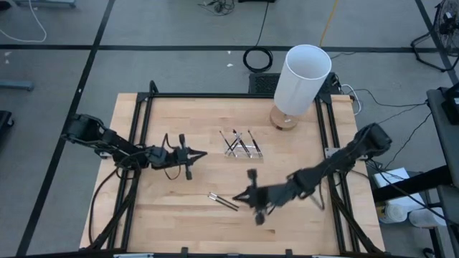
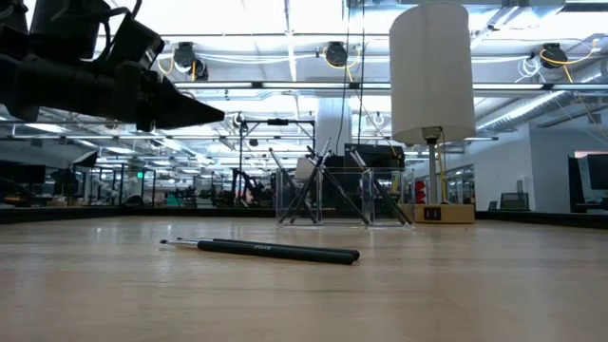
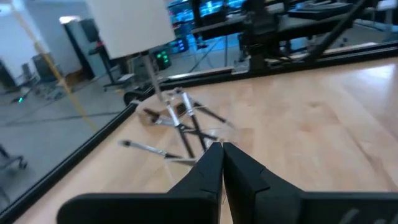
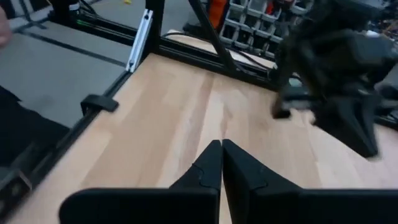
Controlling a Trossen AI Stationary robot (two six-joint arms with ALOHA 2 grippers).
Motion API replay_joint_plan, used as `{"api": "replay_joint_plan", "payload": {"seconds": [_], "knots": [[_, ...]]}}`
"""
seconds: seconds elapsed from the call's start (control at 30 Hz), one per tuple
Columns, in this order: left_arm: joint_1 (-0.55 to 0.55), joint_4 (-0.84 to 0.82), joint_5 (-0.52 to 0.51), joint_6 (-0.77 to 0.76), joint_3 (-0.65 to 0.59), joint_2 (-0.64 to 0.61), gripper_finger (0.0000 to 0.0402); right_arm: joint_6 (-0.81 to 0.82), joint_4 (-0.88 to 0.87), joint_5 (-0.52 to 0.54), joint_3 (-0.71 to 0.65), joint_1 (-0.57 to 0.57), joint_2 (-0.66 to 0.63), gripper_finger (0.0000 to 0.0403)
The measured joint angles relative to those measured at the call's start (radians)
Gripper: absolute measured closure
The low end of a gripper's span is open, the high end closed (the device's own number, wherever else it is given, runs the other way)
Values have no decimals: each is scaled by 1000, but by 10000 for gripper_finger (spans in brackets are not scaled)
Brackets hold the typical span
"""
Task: Put items in baskets/containers
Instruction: Put the black eyeshadow brush into the right section of the transparent organizer
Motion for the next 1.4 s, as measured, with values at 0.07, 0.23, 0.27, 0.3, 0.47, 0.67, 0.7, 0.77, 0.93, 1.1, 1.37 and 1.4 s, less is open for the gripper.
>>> {"api": "replay_joint_plan", "payload": {"seconds": [0.07, 0.23, 0.27, 0.3, 0.47, 0.67, 0.7, 0.77, 0.93, 1.1, 1.37, 1.4], "knots": [[4, -4, -4, -15, 0, 0, 381, 13, -40, 39, 97, 28, 73, 402], [10, -4, -4, -24, 0, 0, 380, 97, -123, 147, 352, 74, 271, 397], [10, -1, -5, -23, 0, 0, 380, 122, -159, 148, 407, 77, 310, 395], [11, 2, -5, -13, 0, 0, 380, 156, -202, 142, 464, 78, 347, 393], [30, 4, -5, 17, 0, 0, 380, 358, -486, 15, 792, 50, 522, 381], [94, 11, -5, 14, 0, 0, 380, 426, -790, -46, 950, 10, 649, 365], [104, 11, -5, 11, 0, 0, 380, 438, -802, -69, 950, 1, 654, 356], [121, 11, -5, -1, 0, 0, 380, 476, -821, -95, 934, -16, 650, 329], [151, 11, -5, -16, 0, 0, 380, 578, -830, -92, 868, -74, 651, 244], [156, 7, -4, -16, 0, 0, 380, 611, -822, -99, 829, -124, 647, 201], [155, -21, -1, -41, 0, 0, 380, 581, -798, -118, 770, -158, 649, 207], [155, -31, -1, -40, 0, 0, 380, 574, -784, -117, 763, -158, 649, 209]]}}
